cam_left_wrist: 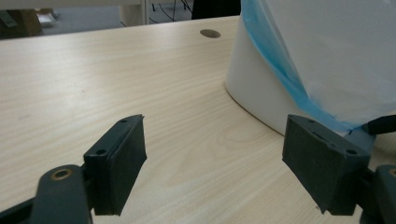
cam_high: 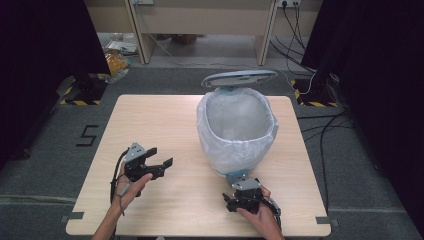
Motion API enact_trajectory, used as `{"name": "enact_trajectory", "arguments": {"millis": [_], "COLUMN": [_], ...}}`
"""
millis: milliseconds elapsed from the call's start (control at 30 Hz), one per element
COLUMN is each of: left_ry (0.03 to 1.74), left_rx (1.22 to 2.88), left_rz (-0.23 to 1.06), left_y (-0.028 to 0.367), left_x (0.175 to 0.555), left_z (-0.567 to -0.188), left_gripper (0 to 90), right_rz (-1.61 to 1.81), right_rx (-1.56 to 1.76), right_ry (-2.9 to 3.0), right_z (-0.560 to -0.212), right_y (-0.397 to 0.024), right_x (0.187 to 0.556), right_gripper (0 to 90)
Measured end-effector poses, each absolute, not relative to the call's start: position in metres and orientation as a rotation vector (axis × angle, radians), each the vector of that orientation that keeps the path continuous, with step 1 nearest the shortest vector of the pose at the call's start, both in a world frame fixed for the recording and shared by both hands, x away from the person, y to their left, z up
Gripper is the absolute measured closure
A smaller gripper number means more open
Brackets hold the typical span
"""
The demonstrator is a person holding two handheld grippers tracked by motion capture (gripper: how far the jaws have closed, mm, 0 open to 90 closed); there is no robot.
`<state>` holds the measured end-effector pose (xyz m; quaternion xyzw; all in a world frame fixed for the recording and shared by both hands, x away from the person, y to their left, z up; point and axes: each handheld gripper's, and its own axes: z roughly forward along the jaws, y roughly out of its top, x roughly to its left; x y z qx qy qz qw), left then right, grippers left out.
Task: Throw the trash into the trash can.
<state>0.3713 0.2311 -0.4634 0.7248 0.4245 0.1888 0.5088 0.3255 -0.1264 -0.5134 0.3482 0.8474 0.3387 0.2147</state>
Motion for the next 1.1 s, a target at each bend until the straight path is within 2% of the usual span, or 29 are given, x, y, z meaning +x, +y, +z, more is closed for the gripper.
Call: {"name": "enact_trajectory", "arguments": {"millis": [567,733,900,1100], "left_ry": [1.09,1.103,1.13,1.1], "left_rx": [1.899,1.984,1.994,2.058], "left_rz": [0.416,0.432,0.422,0.477], "left_y": [0.229,0.236,0.238,0.232], "left_x": [0.358,0.351,0.349,0.346], "left_z": [-0.517,-0.523,-0.523,-0.524], "left_gripper": [21.6,20.7,20.7,18.5], "right_rz": [0.925,0.924,0.918,0.919], "right_rx": [0.934,0.943,0.941,0.943], "right_ry": [2.355,2.354,2.353,2.352], "right_z": [-0.514,-0.514,-0.514,-0.514], "right_y": [-0.126,-0.126,-0.126,-0.126], "right_x": [0.325,0.325,0.325,0.324], "right_gripper": [17.6,17.6,17.6,17.6]}}
